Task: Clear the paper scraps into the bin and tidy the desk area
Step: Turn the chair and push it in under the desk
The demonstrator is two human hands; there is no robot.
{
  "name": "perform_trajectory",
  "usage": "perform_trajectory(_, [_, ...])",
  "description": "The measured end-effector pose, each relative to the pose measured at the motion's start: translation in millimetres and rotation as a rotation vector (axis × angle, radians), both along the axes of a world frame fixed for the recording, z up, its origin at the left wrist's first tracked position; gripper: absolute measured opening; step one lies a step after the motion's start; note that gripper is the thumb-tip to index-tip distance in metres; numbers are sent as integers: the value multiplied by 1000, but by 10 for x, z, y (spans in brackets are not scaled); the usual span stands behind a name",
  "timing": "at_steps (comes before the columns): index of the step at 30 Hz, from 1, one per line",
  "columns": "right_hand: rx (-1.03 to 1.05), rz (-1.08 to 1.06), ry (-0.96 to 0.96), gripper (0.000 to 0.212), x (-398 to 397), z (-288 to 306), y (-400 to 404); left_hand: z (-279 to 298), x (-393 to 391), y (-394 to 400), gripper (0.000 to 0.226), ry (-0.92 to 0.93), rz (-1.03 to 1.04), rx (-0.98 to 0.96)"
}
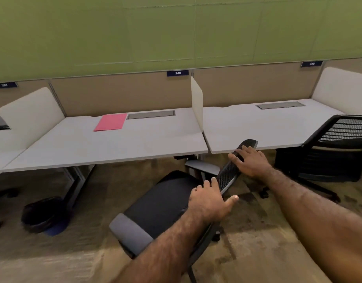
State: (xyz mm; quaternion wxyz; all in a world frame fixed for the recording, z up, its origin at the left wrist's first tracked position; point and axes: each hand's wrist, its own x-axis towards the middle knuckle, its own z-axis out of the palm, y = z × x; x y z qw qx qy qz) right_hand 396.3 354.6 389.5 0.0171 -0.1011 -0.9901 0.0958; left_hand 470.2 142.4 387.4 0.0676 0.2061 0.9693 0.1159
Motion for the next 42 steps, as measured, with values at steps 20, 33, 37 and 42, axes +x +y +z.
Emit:
perform_trajectory(20, [-47, 130, 13, 74, 194, -156, 174, -92, 244, -986, 85, 167, 140, -277])
perform_trajectory(33, [-160, 205, 287, 73, 724, -200, -645, -184, 304, -2211, 81, 291, 247, -121])
perform_trajectory(37, [-154, 190, 310, 82, 741, -189, -962, -204, 298, -2445, 80, 332, 304, -64])
perform_trajectory(42, [-74, 227, 275, 85, 842, -142, -1374, -234, 275, -2812, 76, 353, 377, -18])
